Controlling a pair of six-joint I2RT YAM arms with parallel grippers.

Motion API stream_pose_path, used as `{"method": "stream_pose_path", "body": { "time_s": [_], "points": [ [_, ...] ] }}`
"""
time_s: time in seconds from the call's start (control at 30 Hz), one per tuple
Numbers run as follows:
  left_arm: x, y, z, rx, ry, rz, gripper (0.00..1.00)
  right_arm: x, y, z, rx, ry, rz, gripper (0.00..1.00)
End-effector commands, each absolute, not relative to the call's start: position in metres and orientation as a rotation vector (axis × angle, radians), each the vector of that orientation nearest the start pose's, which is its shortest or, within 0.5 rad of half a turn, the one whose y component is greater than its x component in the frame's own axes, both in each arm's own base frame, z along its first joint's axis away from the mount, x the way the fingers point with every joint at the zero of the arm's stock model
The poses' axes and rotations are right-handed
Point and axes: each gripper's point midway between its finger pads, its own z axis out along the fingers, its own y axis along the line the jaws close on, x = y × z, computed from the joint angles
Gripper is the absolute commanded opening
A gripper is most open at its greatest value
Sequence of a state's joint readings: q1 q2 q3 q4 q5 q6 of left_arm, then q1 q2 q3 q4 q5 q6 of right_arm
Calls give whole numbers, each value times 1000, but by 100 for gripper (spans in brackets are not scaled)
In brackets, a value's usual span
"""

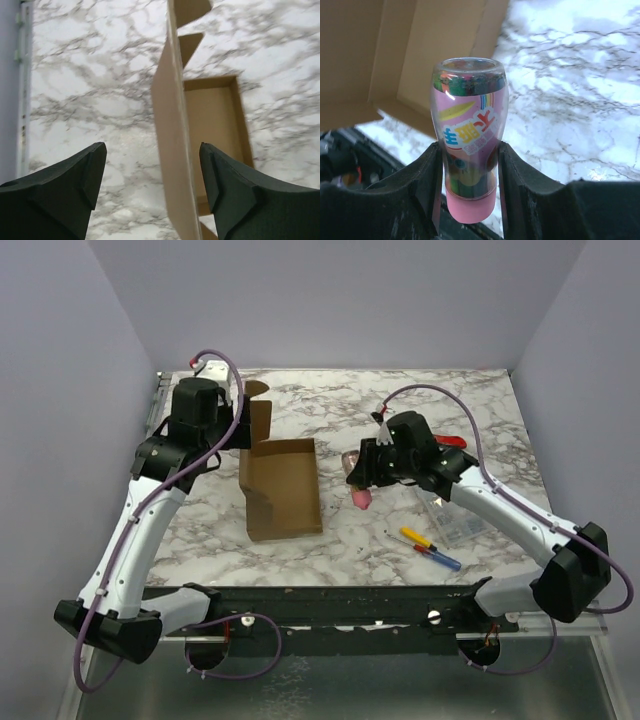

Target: Unpack the express box

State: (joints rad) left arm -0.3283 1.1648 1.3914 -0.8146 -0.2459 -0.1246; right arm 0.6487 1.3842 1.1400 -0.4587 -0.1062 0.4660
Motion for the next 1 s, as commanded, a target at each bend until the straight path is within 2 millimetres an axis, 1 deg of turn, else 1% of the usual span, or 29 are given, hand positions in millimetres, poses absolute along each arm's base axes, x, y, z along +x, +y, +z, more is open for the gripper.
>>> {"method": "stream_pose_path", "body": {
  "time_s": [0.0,0.07,0.1,0.13,0.2,0.23,0.3,0.4,0.57,0.63,0.77,0.87,0.97],
  "points": [
    [300,-112,393,119,1882,-372,84,244,278,229,-600,2196,911,0],
    [285,-143,427,202,1770,-596,87,232,284,244,-681,2124,997,0],
    [277,-159,441,228,1725,-719,88,225,286,251,-718,2091,1036,0],
    [266,-177,453,291,1675,-847,88,219,288,257,-748,2063,1073,0],
    [242,-206,467,436,1585,-1079,88,207,292,268,-805,2015,1147,0],
    [231,-216,471,486,1549,-1172,88,201,293,275,-831,1983,1181,0],
    [225,-223,465,506,1537,-1257,88,192,294,288,-865,1921,1225,0],
    [233,-222,452,411,1573,-1279,88,184,290,310,-867,1812,1241,0],
    [245,-227,412,233,1688,-1336,91,178,287,335,-855,1707,1257,0],
    [242,-236,403,210,1705,-1374,91,179,289,338,-864,1704,1265,0],
    [225,-263,399,290,1698,-1428,92,181,294,342,-883,1702,1273,0],
    [218,-281,393,332,1712,-1446,93,183,296,344,-897,1697,1279,0],
    [217,-292,379,349,1756,-1460,93,182,296,348,-902,1685,1280,0]
  ]
}}
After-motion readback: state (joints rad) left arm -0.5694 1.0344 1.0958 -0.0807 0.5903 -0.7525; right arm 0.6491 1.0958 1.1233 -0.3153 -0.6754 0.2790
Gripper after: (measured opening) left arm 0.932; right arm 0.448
